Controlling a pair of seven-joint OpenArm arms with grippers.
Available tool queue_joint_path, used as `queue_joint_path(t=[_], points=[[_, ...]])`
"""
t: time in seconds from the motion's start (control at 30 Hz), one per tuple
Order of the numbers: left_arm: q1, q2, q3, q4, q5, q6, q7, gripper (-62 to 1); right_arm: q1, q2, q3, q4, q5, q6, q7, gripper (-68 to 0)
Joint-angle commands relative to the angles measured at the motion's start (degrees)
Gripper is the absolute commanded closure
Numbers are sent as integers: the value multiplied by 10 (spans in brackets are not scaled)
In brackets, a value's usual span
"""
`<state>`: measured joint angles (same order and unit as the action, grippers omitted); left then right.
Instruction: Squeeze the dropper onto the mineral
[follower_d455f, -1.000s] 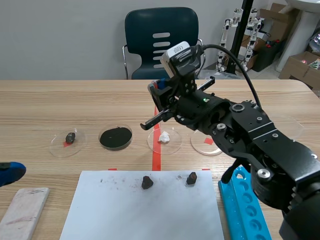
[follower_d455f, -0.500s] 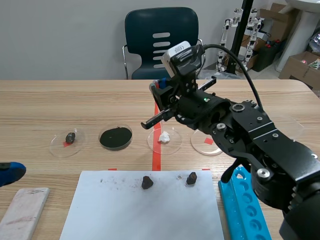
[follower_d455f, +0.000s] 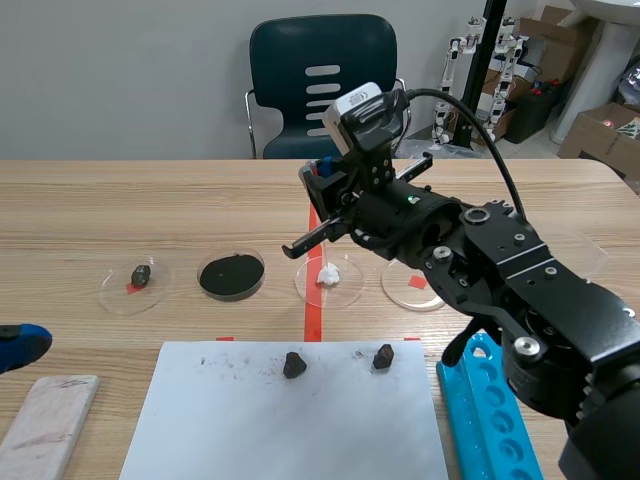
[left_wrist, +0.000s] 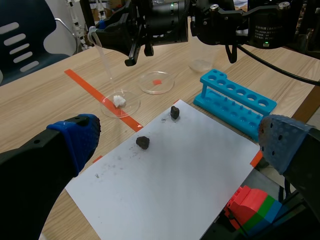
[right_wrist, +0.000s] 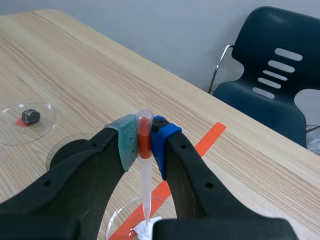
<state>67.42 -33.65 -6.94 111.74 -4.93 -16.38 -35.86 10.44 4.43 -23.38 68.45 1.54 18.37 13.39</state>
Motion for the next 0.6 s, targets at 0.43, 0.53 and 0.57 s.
queue_joint_path(t=[0.43, 0.53, 0.57], points=[[0, 3, 2, 3, -3, -1, -10, -623, 10, -2, 0, 3, 6, -12, 9, -10], [0, 3, 2, 3, -3, -1, -10, -623, 10, -2, 0, 3, 6, -12, 9, -10], [0, 3, 2, 3, -3, -1, -10, -623, 10, -2, 0, 3, 6, -12, 9, -10]])
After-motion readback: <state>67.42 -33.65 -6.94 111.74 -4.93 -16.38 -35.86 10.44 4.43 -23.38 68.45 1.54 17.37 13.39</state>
